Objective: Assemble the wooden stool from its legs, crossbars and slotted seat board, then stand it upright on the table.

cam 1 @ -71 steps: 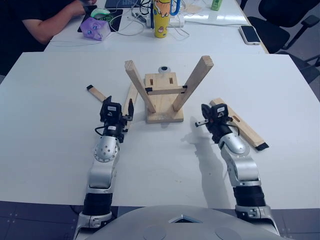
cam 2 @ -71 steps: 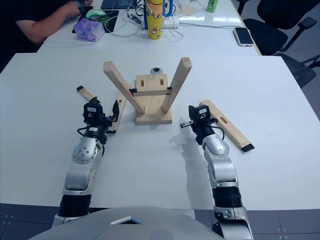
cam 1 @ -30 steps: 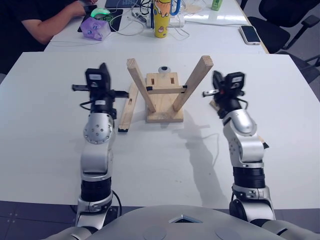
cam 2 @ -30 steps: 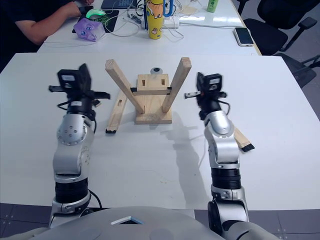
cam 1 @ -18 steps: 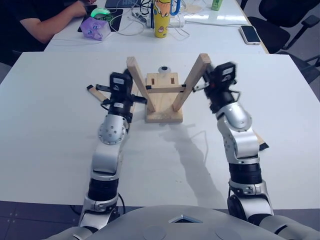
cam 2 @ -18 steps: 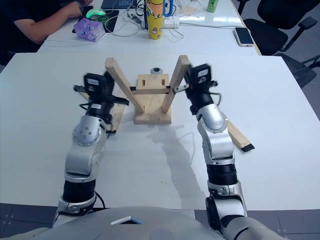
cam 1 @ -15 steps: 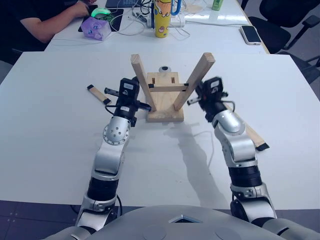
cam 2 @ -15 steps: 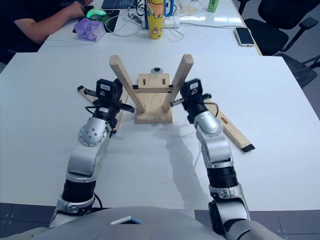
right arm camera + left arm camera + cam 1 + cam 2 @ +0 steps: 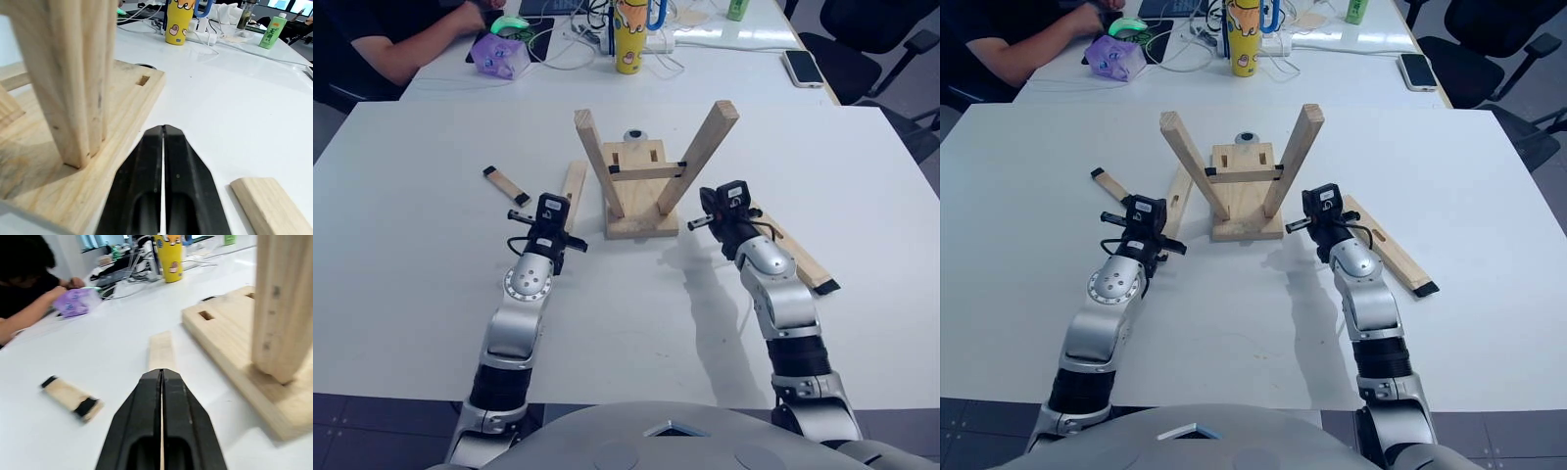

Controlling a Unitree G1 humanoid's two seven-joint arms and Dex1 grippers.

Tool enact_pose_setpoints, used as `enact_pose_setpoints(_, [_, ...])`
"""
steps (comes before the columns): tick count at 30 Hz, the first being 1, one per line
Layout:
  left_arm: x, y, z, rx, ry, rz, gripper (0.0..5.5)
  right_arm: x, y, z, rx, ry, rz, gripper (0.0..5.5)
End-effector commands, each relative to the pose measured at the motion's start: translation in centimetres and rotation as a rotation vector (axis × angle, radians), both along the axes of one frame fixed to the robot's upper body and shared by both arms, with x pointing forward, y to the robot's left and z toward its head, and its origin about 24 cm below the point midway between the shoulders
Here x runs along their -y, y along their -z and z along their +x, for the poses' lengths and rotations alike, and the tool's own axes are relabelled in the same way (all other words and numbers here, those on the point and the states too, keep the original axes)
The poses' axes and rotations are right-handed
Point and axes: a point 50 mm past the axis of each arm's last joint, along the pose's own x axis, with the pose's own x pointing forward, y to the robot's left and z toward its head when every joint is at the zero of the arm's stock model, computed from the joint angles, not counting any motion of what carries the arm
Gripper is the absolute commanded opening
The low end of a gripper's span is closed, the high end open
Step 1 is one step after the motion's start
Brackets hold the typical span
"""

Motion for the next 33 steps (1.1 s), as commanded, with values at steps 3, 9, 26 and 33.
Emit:
enact_pose_setpoints(3, [-0.6, -0.4, -0.4, -0.039, 0.457, 0.097, 0.01, 1.4, -1.3, 5.2, -0.017, -0.115, 0.059, 0.0])
enact_pose_setpoints(9, [0.5, -0.2, -0.1, -0.16, 0.752, 0.154, 0.01, 0.4, -2.5, 8.3, -0.078, -0.348, 0.149, 0.0])
enact_pose_setpoints(26, [1.3, 3.2, 3.2, -0.203, 0.757, 0.504, 0.01, -1.7, -1.1, 7.4, -0.154, -0.733, 0.034, 0.0])
enact_pose_setpoints(33, [0.6, 3.2, 3.7, -0.204, 0.732, 0.535, 0.01, -2.8, -0.7, 6.8, -0.156, -0.832, 0.023, 0.0])
